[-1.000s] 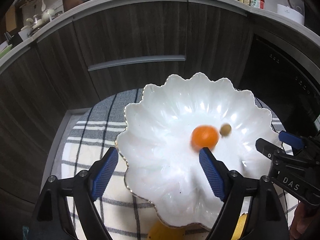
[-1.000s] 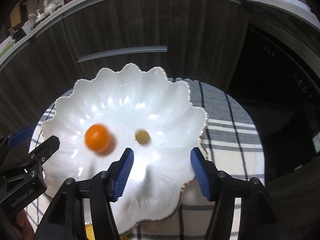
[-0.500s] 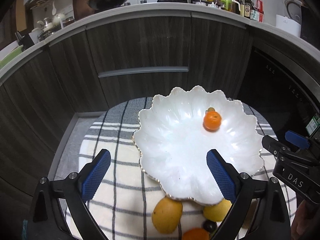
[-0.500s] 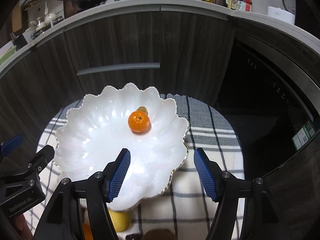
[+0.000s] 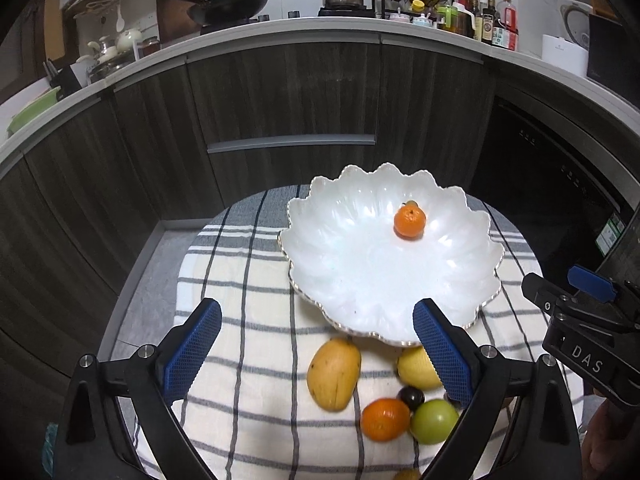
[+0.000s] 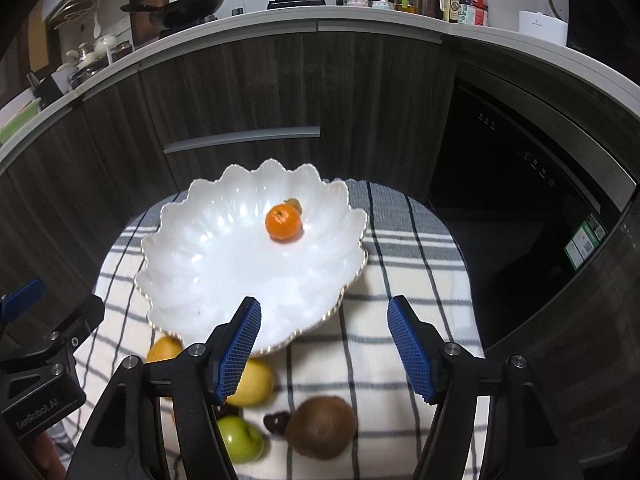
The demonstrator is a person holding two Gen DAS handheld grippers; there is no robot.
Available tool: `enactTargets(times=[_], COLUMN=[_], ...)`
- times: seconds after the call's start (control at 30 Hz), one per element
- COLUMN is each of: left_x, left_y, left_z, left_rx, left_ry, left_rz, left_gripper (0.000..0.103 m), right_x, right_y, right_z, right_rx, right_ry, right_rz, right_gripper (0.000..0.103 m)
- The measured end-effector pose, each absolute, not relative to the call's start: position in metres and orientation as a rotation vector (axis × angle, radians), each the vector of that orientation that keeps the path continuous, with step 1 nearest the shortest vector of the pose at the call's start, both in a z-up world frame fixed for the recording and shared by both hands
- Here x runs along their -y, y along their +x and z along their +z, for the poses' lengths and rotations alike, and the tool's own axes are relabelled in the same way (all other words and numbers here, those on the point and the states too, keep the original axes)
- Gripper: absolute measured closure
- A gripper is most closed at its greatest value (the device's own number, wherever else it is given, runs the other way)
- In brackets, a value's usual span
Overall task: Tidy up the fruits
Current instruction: 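Withdraw the left tool and grasp the small brown round fruit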
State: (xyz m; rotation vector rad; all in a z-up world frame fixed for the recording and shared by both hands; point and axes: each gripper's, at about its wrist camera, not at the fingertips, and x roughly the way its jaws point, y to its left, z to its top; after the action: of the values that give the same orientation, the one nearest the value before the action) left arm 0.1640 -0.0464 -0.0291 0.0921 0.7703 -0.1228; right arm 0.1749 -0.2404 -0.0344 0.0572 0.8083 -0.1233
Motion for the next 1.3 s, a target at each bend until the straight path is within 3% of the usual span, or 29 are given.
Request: enactTargets(times=[0.3,0.47,1.13,1.2,1.3], left_x=[0.051,0.058,0.077,0.079,0.082], left_y=[0.131,0.113,0.070,0.067,0.064], left_z=[-0.041,-0.052,-0.108,-0.117,-0.130], left_rx=[-0.763,-0.762,-0.839,-0.856,-0.896], left_ry=[0.101,0.124,0.155,0.166,0.180], left_rz=[-0.146,-0.157,-0.269,-0.287,-0.305], left_gripper=[0.006,0.016,0.026,0.029,0.043], right_x=[0.244,0.249,0.264,0.265,0.266], right_y=[0.144,0.123,0.066,0.063,0.060], right_z=[-0.049,-0.056,-0.102,-0.107,-0.116], right_rx=[-0.825,-0.829,-0.892,-0.900,-0.923], right_ry=[0.064,0.077,0.097,0.100,0.105], right_rz=[-0.125,-0.139,-0.179,-0.184,-0.188], right_gripper=[0.036,0.036,0.036,0.036,0.036])
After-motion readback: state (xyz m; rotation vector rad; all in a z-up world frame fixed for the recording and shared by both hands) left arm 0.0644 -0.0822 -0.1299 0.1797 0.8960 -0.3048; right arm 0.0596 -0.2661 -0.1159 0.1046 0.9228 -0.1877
